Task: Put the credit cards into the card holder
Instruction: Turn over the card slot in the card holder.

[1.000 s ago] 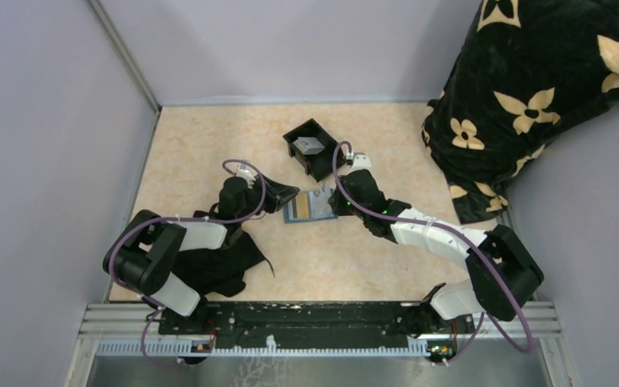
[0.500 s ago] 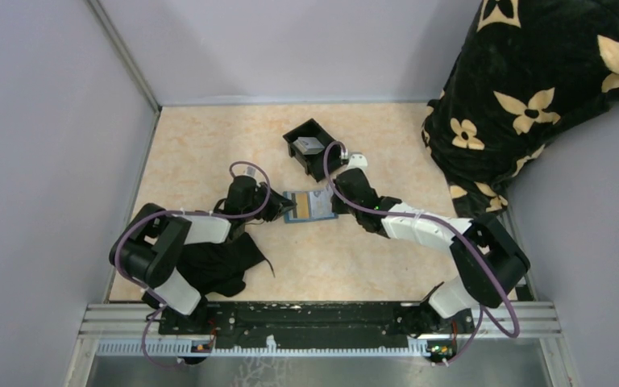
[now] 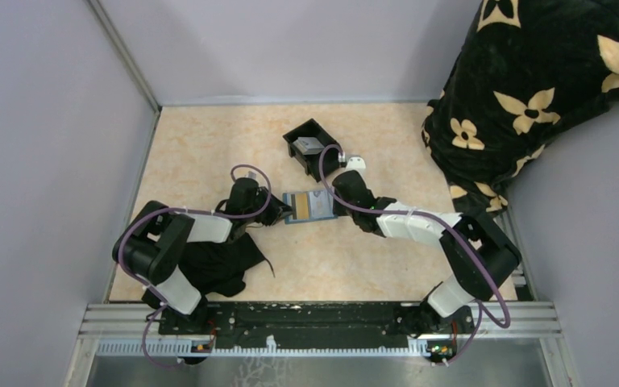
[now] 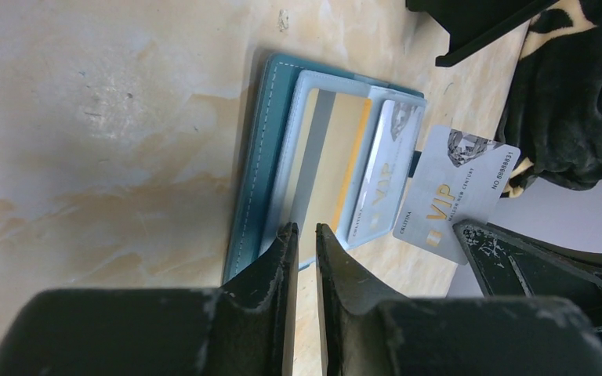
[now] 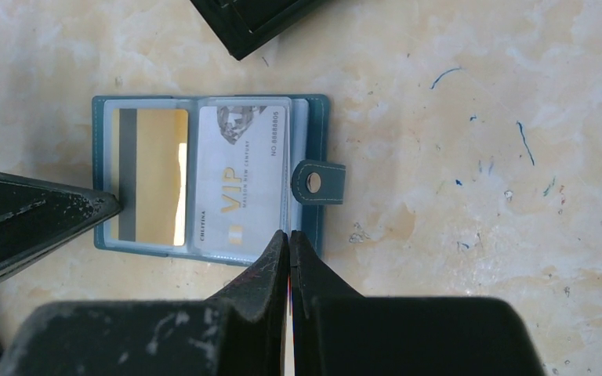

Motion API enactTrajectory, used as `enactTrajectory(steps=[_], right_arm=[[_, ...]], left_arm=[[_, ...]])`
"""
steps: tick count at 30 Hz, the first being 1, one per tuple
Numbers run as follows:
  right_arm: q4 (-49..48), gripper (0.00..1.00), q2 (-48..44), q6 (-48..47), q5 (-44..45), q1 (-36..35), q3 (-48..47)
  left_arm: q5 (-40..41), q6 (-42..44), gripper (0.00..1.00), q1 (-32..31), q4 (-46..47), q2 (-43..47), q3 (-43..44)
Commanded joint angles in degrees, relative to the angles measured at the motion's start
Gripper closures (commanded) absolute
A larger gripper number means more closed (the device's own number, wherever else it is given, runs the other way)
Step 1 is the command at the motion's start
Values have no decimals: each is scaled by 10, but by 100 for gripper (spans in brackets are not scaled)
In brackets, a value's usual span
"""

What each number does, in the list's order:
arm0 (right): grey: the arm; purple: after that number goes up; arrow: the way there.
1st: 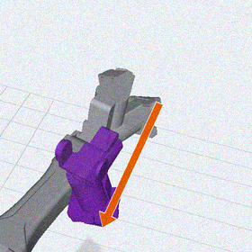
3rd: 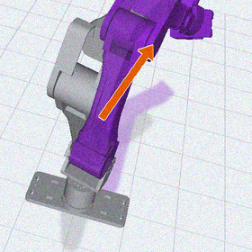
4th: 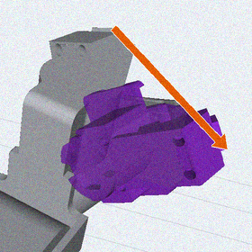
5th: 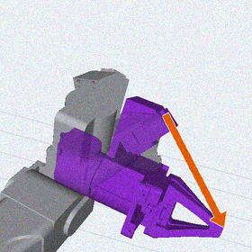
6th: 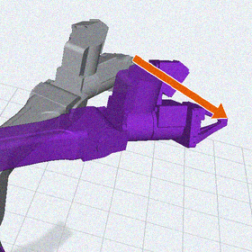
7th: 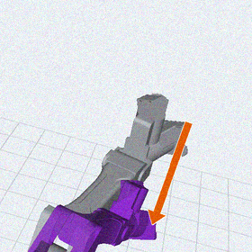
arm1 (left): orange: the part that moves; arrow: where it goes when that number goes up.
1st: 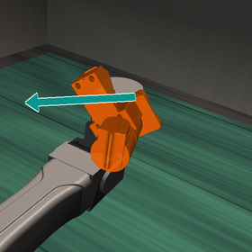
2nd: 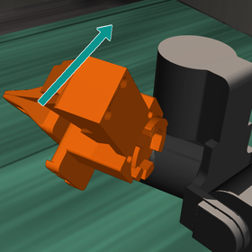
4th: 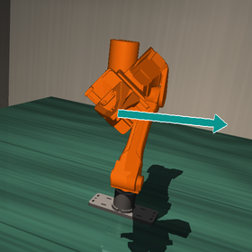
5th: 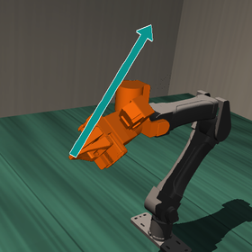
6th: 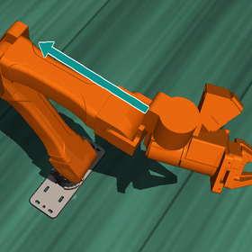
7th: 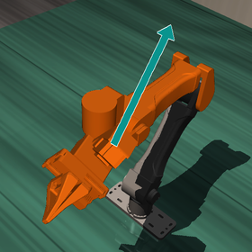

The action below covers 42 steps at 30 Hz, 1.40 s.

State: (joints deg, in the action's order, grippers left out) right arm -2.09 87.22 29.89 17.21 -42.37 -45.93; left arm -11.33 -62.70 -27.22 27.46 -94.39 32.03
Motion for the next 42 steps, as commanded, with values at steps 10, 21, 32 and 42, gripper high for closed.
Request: enactTrajectory(steps=[10,21,32,42], right_arm=[[-49,100,15,-5,5,-7,-24],[-56,100,24,0,-6,-1,-19],[-57,100,15,2,6,2,-11],[-58,100,12,4,11,3,-7]], left_arm=[[4,13,80,1,-7,-13,16],[1,12,80,1,-8,-15,18],[0,13,81,1,-10,-20,19],[-1,12,82,1,-10,-22,20]])
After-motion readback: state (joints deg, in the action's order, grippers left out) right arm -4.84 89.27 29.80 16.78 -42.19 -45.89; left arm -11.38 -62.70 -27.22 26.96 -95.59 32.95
